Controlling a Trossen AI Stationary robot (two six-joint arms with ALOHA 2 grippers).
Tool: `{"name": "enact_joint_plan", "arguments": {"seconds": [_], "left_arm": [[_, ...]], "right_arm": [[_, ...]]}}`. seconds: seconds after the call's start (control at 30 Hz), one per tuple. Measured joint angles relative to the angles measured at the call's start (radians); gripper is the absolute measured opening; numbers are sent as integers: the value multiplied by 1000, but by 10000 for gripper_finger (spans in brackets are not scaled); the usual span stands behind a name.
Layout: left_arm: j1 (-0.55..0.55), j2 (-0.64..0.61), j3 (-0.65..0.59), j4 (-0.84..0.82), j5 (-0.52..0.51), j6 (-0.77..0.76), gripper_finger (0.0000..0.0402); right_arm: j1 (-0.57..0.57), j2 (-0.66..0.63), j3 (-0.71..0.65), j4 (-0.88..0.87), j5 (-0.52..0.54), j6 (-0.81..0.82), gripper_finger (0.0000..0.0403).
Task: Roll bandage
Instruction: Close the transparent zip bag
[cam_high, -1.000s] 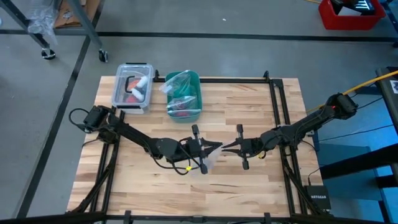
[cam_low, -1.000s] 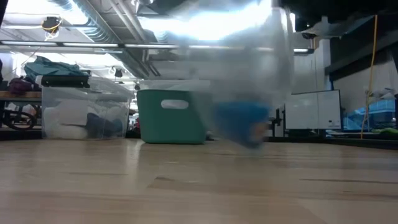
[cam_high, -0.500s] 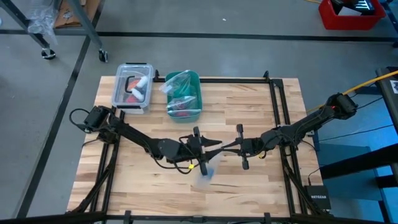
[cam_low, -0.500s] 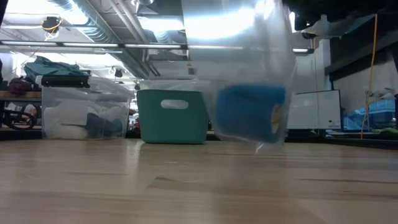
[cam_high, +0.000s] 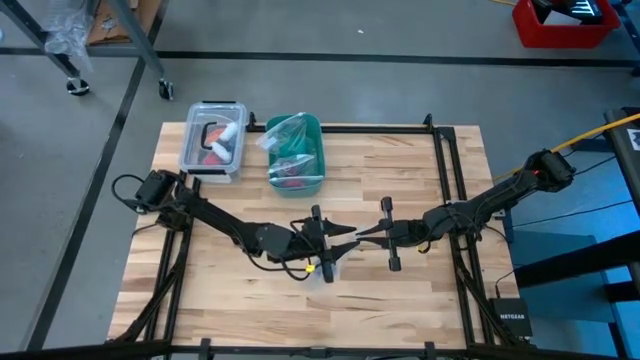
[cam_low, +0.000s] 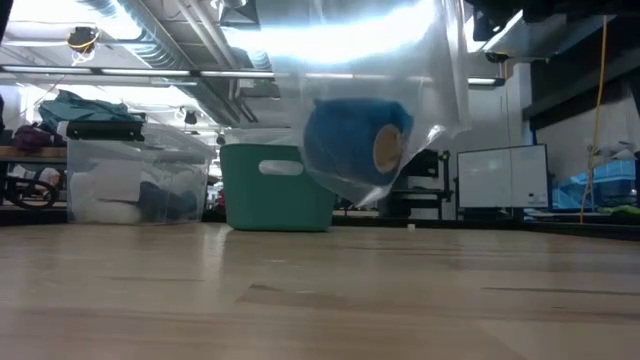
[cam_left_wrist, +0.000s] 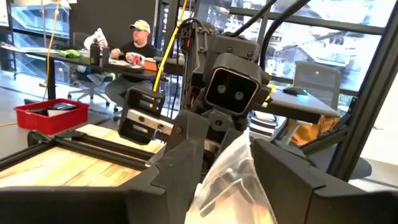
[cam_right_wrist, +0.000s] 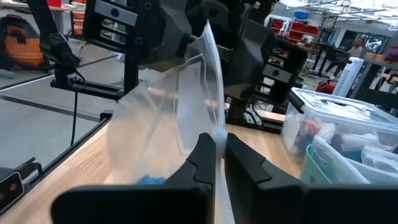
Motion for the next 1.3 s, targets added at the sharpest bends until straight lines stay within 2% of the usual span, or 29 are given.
{"name": "enact_joint_plan", "arguments": {"seconds": [0.33,0.53,0.73,0.9,1.1,1.3], "left_arm": [[20,0,-1,-22,0,0,90],[12,1,-1,-28,0,4,69],[12,1,-1,-27,-1,79,46],[11,1,-1,-27,-4,124,6],[11,2,-2,1,-10,138,2],[1,3,-3,53,-67,266,1]], "right_arm": [[0,0,0,0,-16,0,21],[0,0,0,0,-18,0,21],[0,0,0,0,-18,0,21],[0,0,0,0,-19,0,21],[0,-2,2,1,-18,0,21],[0,-3,5,5,-17,0,21]]}}
